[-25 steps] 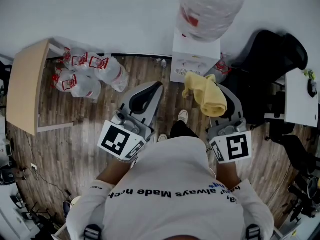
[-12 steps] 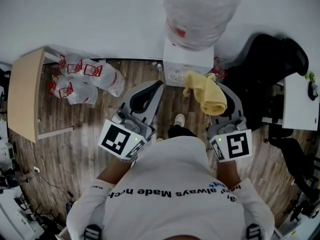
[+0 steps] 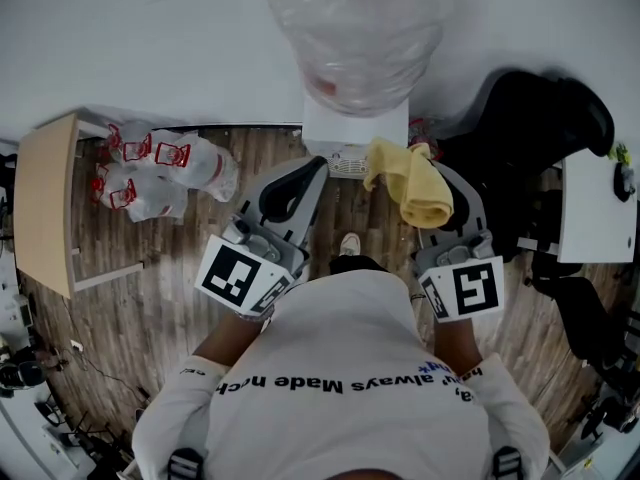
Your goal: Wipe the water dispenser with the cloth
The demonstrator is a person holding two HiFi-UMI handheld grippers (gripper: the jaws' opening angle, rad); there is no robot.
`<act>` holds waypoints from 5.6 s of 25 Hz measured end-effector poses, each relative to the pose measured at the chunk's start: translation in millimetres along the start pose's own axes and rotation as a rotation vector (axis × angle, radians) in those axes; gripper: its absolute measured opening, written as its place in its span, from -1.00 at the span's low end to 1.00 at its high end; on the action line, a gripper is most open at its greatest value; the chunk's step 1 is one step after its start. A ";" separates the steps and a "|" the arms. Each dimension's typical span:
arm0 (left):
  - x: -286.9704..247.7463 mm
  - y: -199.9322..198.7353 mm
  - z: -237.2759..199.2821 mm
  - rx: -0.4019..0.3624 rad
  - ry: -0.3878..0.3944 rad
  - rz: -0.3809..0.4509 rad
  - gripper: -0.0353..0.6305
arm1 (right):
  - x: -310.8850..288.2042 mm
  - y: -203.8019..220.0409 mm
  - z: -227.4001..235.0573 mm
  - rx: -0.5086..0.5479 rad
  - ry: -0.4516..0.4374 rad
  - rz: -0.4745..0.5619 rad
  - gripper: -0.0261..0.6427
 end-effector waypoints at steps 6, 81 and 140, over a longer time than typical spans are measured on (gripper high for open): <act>-23.2 1.9 6.4 0.009 -0.002 -0.002 -0.83 | -2.9 2.9 21.3 0.004 -0.009 -0.002 -0.72; 52.0 -2.0 -126.1 0.030 -0.033 0.003 -0.83 | -304.7 105.2 -60.7 0.272 0.089 -0.296 -0.72; 57.0 -1.8 -118.5 0.032 -0.058 -0.006 -0.83 | -371.4 213.3 -51.6 0.235 0.088 -0.595 -0.73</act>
Point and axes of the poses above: the fingertips, and each gripper's own axes: x backward along the fingers, z to its right, y out of its underside, the point moved 8 cm from there along x, backward along the fingers, and after that the axes turned 12 degrees about -z, right-handed, at the moved point
